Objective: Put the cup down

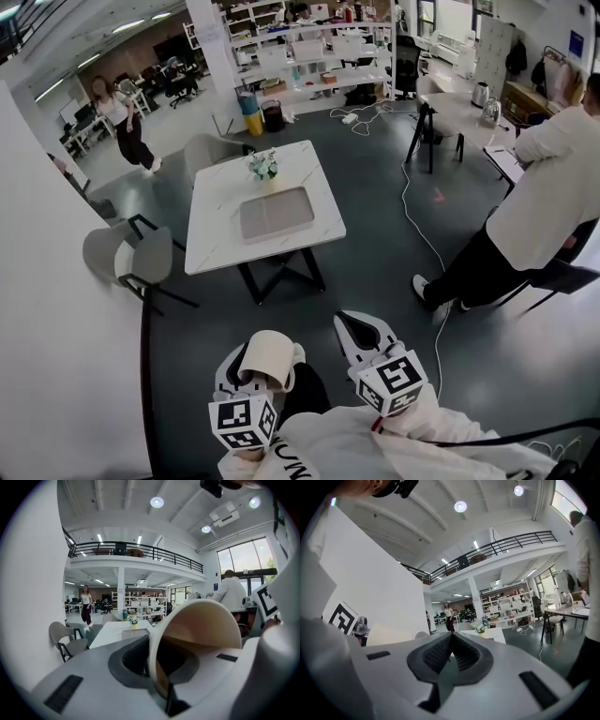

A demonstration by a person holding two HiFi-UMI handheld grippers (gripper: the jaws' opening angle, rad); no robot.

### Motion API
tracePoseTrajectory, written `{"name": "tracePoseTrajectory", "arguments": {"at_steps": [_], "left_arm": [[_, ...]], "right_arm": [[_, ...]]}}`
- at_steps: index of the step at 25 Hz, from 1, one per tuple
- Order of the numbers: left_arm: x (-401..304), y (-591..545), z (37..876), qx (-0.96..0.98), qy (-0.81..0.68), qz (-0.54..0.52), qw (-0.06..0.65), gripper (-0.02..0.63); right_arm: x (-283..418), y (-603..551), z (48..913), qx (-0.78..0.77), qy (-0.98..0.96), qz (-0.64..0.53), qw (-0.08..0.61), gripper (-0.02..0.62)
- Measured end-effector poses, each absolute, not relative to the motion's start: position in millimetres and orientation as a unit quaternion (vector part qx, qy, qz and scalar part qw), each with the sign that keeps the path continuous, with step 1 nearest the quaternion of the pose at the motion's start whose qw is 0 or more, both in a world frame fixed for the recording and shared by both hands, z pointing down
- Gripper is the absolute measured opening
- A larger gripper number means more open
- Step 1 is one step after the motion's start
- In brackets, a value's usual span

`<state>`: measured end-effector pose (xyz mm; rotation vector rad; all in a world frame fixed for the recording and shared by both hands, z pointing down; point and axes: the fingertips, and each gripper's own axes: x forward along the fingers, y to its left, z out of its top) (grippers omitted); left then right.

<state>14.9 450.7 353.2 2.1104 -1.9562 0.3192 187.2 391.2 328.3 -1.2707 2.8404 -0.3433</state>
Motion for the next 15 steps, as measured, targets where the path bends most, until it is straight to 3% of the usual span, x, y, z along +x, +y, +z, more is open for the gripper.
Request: {"name": "tracePoseTrajectory", "arguments": {"at_steps": [6,15], "left_arm": [[1,395,362,0.736,-0.657,0.113,0.117,0.049],[-67,269,371,0.746,-0.642,0.120,0.131,0.049]], "right_arm": [[176,339,345,-0.426,0.896,-0.121,0.007,0.005],[104,218,346,-0.434,0.893,-0.122,-0.004,0.005]]}}
